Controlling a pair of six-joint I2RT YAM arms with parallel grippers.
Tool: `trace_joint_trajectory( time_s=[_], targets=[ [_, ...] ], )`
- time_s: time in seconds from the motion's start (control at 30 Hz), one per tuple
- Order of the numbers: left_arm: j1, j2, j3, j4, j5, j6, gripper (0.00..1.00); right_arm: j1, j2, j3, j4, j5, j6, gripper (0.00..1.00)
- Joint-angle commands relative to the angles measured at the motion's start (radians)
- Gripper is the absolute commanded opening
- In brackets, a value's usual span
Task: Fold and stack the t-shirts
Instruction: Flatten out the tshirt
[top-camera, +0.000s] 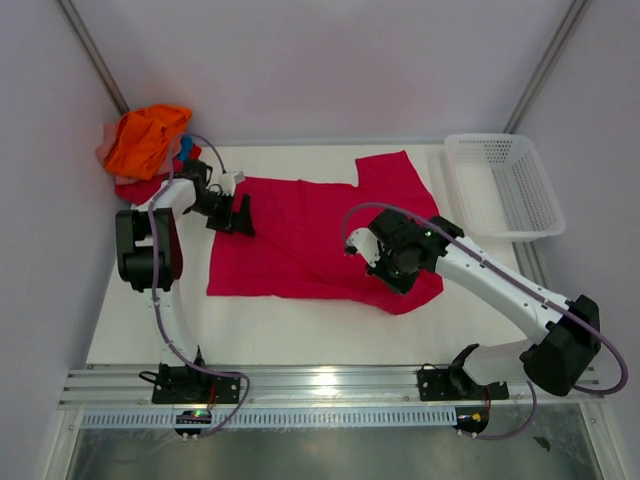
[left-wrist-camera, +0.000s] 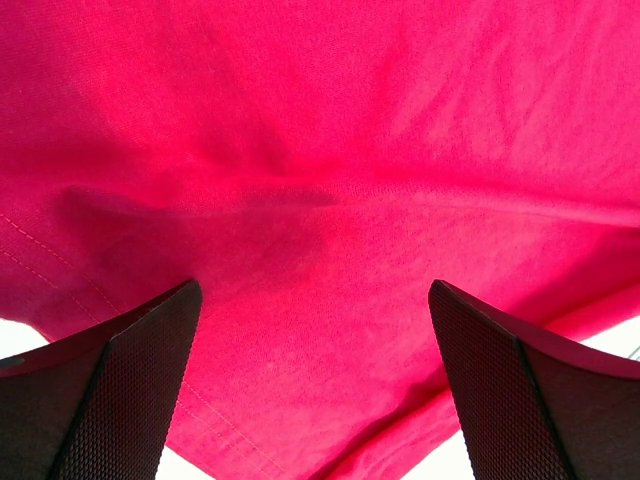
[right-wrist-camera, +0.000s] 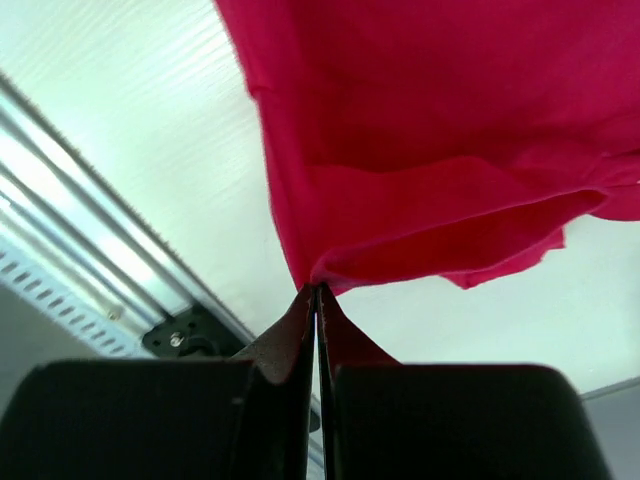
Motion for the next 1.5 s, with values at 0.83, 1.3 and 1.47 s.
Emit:
trace_joint_trajectory(
  time_s=[0.83, 1.3, 1.47],
  targets=[
    [-0.024, 0.040, 0.079, -0.048, -0.064, -0.027, 0.99, 0.061, 0.220, -0.035, 0.286, 0.118, -0.104, 0.74],
    [-0.024, 0.049, 0.086, -0.054, -0.130, -0.011, 0.99, 0.050, 0.514, 0.054, 0.360, 0.153, -0.085, 0.74],
    [-0.024, 0.059, 0.082, -0.049, -0.162, -0.005, 0.99, 0.050, 0.438, 0.026, 0.273, 0.092, -0.105, 0.74]
  ],
)
